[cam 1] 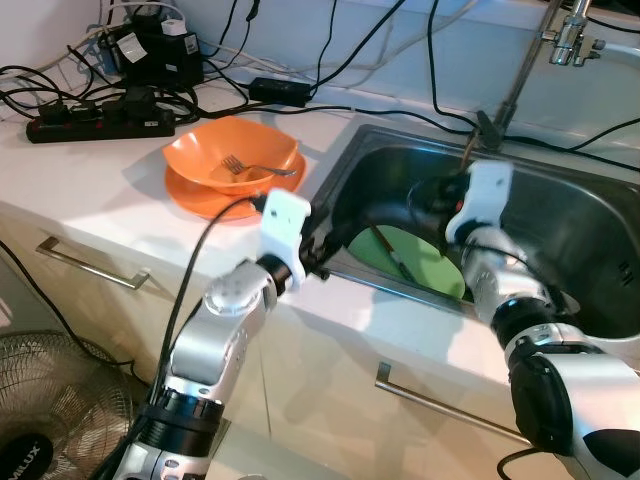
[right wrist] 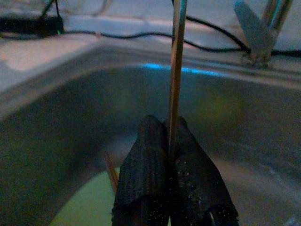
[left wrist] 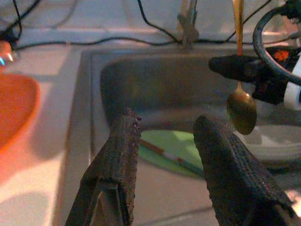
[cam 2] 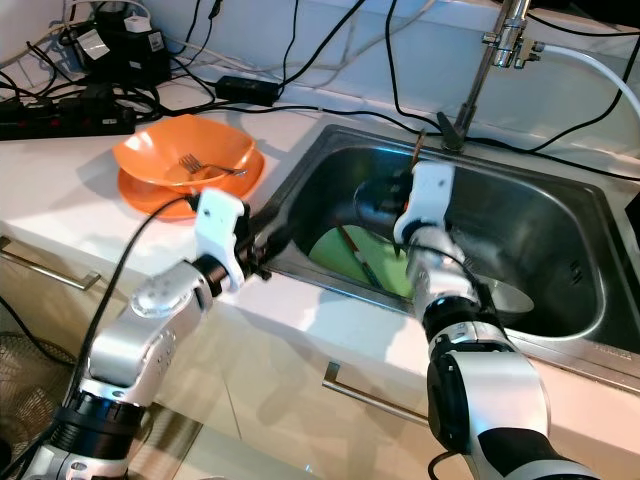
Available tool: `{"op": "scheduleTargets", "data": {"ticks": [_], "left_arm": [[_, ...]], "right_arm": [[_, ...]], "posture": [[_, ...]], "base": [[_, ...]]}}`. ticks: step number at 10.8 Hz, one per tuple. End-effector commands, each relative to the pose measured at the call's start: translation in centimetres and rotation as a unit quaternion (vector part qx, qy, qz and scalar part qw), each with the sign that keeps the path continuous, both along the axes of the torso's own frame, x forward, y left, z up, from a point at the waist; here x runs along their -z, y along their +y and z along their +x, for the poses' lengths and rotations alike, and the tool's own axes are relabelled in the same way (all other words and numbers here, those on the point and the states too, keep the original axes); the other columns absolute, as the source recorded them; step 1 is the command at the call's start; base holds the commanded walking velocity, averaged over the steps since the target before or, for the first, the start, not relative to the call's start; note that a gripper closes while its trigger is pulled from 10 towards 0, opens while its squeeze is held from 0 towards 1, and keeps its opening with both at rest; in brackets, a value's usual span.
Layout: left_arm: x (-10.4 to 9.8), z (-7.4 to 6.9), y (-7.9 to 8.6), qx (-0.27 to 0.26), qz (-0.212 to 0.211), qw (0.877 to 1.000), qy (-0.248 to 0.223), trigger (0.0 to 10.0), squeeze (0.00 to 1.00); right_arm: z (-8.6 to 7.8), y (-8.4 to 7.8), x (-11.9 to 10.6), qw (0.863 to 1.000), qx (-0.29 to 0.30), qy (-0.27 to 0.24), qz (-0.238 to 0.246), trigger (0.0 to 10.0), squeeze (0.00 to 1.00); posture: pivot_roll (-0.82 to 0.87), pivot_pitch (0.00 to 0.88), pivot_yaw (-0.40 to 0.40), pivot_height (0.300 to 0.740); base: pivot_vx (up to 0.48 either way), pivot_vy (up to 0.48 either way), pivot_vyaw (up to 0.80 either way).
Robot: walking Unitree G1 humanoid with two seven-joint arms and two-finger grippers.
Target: Kitchen organization
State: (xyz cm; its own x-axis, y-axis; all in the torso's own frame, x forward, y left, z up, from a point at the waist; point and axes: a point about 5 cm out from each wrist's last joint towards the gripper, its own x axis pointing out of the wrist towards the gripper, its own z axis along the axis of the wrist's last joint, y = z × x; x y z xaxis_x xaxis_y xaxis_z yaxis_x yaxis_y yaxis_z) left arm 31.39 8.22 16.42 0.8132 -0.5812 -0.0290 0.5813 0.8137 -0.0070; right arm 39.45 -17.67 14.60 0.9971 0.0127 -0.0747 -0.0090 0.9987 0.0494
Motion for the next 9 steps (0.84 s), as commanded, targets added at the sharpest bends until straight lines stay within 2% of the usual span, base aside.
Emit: {"op": "scheduleTargets", "data": {"ticks": [1,5,9], "left_arm": [[0.7,-0.4,-0.6,0.011,0.013,1.000,0.015,10.0,0.00],[1.4,-1.5,-1.4,0.049,0.024,0.998,0.029,10.0,0.00],[1.4,-1.9,-2.0,0.067,0.029,0.997,0.033,10.0,0.00]], "right_arm": [[-0.1,-0.2,0.3,1.000,0.005,0.009,-0.011,10.0,0.00],[-0.9,1.0,2.7,0.998,-0.016,0.053,-0.027,10.0,0.00],[-1.7,1.6,4.5,0.995,-0.033,0.083,-0.032,10.0,0.00]], "posture": [[0.28,0.012,-0.043,0.740],[0.30,0.000,-0.050,0.740],[0.31,0.000,-0.046,0.740]], "base": [[0.000,0.000,0.00],[0.000,0.000,0.00],[0.000,0.000,0.00]]}}
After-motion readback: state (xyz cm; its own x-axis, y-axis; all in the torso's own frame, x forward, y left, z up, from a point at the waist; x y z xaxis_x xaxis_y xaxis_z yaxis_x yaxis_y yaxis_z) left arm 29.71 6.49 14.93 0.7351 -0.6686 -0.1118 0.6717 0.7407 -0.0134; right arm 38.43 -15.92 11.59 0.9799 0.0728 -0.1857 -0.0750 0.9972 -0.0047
